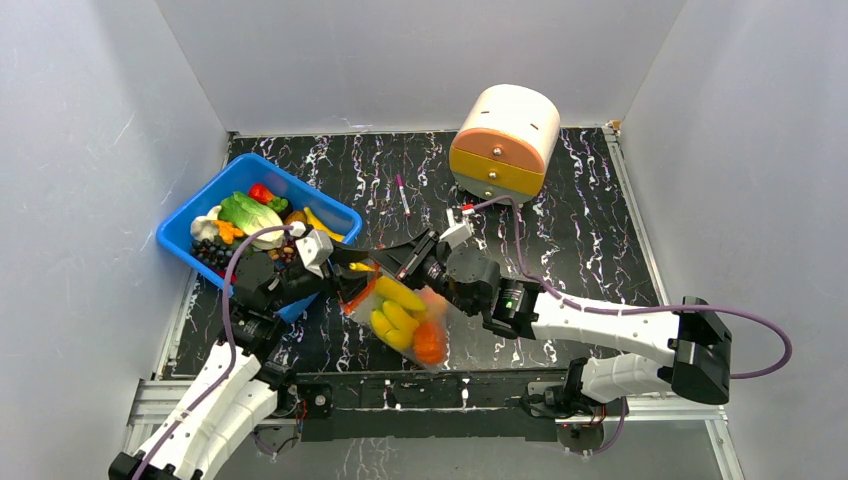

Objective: Place the food in the zip-top bag and seal the zipper
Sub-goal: Adjust the fake fruit in the zipper food storage bag.

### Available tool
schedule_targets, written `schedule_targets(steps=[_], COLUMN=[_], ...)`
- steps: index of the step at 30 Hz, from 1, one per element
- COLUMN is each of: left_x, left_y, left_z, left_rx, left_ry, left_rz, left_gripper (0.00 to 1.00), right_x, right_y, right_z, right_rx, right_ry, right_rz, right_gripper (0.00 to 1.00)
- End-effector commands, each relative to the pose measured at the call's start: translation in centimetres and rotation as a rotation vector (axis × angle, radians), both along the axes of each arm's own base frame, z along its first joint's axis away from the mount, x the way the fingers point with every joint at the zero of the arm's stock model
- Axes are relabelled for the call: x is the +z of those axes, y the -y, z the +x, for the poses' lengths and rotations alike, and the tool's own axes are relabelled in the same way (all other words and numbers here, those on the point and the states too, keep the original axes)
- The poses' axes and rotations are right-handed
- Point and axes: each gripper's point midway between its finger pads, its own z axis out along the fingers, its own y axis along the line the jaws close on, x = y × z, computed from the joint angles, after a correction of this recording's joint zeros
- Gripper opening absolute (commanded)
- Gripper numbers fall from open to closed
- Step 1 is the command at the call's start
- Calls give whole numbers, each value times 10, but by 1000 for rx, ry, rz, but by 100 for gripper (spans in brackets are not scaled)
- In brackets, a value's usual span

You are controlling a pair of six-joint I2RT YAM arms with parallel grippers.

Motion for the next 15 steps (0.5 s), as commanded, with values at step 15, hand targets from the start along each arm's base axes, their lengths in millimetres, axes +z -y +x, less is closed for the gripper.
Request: schedule_targets(steps=[15], left_x=[24], left_y=[4], left_z=[-47], left_rx=[-122], left_ry=[-344], left_rz=[-8], left_gripper=[63], right_x=[42], right_y=[61], right_z=[-6], right_rx=[-2], right_ry=[226], right_rz=[-78], right_gripper=[0])
